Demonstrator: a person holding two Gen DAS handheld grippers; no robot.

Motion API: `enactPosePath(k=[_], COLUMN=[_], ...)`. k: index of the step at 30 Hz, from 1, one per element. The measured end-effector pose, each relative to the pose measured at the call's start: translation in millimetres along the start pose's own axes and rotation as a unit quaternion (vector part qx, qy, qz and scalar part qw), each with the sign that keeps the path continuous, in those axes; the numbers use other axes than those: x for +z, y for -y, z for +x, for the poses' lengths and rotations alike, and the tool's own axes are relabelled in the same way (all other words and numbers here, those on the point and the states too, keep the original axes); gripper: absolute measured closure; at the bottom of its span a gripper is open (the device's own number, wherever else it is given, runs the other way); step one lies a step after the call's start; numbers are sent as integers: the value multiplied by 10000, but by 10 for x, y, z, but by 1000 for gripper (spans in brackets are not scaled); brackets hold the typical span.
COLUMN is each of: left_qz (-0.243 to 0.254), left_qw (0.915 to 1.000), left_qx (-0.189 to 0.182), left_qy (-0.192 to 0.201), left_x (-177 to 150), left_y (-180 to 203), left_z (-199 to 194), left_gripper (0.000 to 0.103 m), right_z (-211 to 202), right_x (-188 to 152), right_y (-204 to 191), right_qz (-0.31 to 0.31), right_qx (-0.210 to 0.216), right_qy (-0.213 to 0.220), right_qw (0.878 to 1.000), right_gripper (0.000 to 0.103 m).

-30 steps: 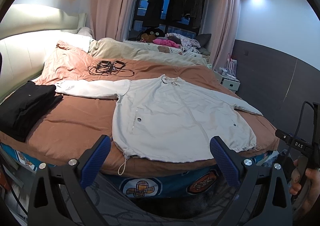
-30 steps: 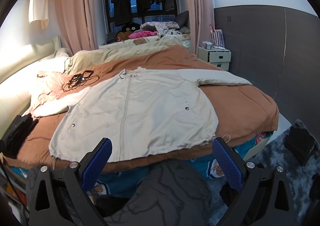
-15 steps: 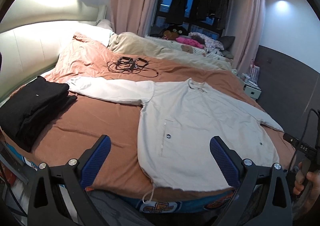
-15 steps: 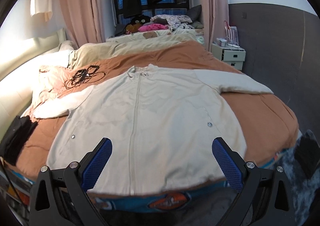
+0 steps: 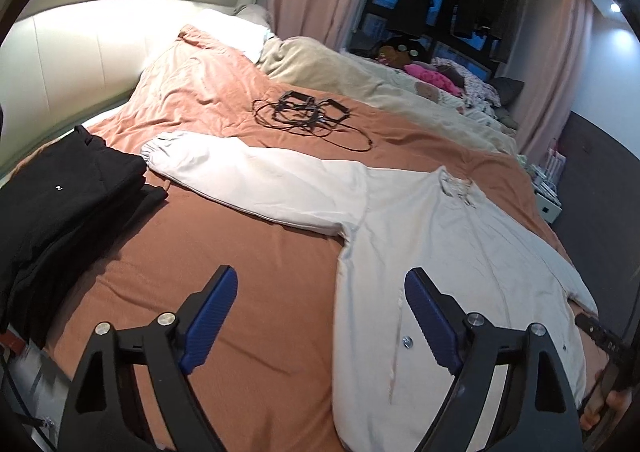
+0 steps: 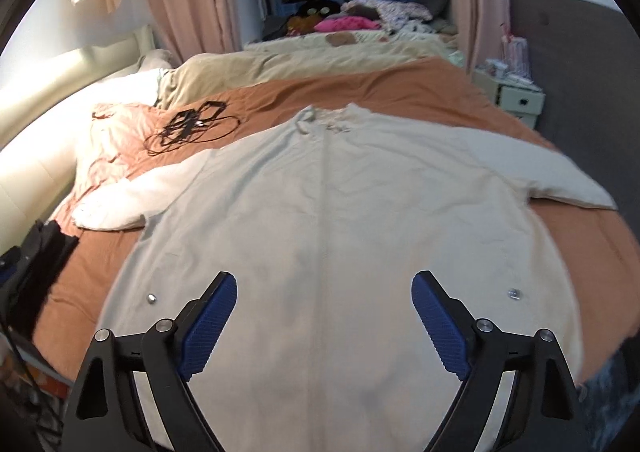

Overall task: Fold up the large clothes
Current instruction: 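Move the right tool to the jacket sleeve and grasp its cuff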

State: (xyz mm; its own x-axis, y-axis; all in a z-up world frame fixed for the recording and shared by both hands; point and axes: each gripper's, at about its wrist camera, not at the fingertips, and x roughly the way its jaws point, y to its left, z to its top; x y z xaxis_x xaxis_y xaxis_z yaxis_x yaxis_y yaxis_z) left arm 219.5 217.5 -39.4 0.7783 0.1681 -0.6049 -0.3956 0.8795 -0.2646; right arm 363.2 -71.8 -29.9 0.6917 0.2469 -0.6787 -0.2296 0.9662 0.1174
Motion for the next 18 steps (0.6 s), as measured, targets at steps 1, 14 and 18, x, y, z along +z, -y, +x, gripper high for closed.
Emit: enactPosePath(k=[1,14,18], left_qz=[-46,-1076,-1506], left_qw=[10000,9917,9846], left_qx=[49,513,601], left_qy=[-29,-478,-650], left_x=[45,630,706], left_y=[-39,-696,-949], left_z=[64,1185,1563], left_gripper=[19,37,46], right_z=[62,1032,1305], right_x=[31,445,566], right_y=[-17,-505,-668], right_qz=[2,-3,4], right_qx=[50,780,993], right_qy=[-49,-618,-752], right_qw=[10000,9950,9922], right_gripper=[17,44,52])
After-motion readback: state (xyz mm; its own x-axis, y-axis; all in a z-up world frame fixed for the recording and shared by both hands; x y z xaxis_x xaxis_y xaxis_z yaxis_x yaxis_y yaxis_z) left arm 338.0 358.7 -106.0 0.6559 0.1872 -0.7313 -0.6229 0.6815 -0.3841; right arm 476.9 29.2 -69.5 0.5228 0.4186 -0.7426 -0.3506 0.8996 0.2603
